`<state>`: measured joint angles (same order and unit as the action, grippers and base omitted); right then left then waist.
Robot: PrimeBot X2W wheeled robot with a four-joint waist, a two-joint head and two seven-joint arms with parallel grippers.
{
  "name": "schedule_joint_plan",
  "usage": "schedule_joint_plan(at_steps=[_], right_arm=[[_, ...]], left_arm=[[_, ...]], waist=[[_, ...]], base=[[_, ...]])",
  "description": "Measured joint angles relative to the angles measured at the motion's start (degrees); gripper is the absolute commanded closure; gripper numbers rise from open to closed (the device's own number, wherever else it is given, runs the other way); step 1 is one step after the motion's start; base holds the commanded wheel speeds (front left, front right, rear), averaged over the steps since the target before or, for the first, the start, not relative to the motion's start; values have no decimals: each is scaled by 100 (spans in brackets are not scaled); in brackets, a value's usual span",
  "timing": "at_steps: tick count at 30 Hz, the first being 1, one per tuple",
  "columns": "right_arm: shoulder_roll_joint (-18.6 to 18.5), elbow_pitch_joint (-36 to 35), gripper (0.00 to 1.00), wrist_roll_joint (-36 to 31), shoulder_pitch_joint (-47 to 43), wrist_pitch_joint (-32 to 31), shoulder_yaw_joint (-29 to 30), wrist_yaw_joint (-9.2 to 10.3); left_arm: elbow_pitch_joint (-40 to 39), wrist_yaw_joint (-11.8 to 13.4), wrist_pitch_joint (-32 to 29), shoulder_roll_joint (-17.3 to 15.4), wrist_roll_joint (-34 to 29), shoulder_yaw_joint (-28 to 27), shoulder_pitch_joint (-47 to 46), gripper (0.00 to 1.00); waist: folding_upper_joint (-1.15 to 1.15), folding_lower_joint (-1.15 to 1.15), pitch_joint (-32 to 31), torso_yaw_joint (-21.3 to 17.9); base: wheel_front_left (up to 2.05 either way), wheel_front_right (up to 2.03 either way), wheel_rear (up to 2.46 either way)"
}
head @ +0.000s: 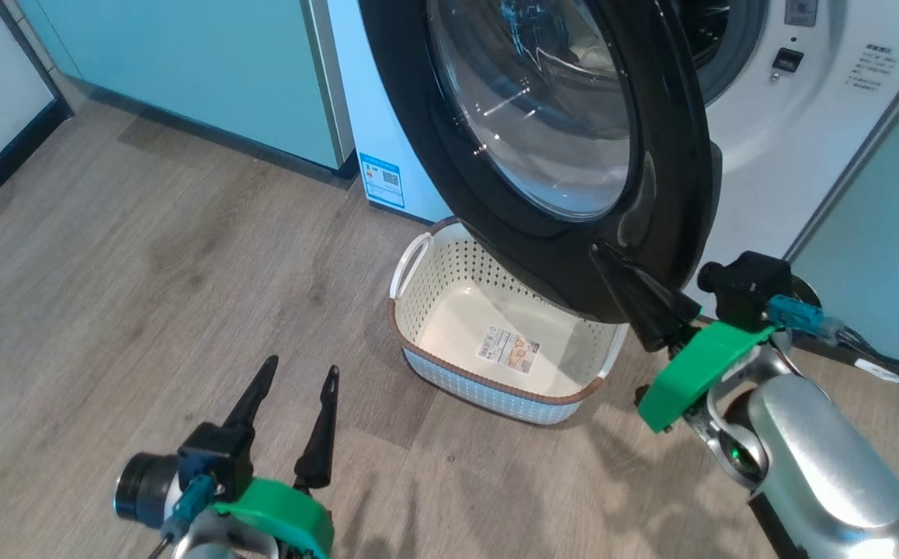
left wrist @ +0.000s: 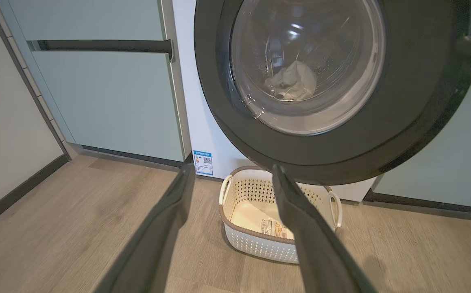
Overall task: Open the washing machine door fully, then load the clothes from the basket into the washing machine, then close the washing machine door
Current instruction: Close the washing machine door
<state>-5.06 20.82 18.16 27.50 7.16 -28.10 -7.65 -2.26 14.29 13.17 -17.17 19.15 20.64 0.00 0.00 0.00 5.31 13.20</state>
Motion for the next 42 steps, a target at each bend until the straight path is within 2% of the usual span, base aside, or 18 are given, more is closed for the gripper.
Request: schedule_joint_plan(at_steps=[16, 30, 42], right_arm=[[-98, 1031, 100, -1, 638, 278, 571, 0], [-227, 1329, 100, -9, 917, 378, 800, -1], [-780, 1456, 100, -165, 1617, 282, 1379, -2]], left_arm=[[120, -8, 89, 79, -4, 15, -190, 0], [127, -57, 105, 170, -101, 31, -352, 0], [136, -269, 146, 480, -297, 187, -905, 0]], waist=[[0, 0, 234, 140], [0, 0, 493, 173], [0, 1, 932, 399]], base=[[0, 0, 0], [0, 0, 0], [0, 0, 0]])
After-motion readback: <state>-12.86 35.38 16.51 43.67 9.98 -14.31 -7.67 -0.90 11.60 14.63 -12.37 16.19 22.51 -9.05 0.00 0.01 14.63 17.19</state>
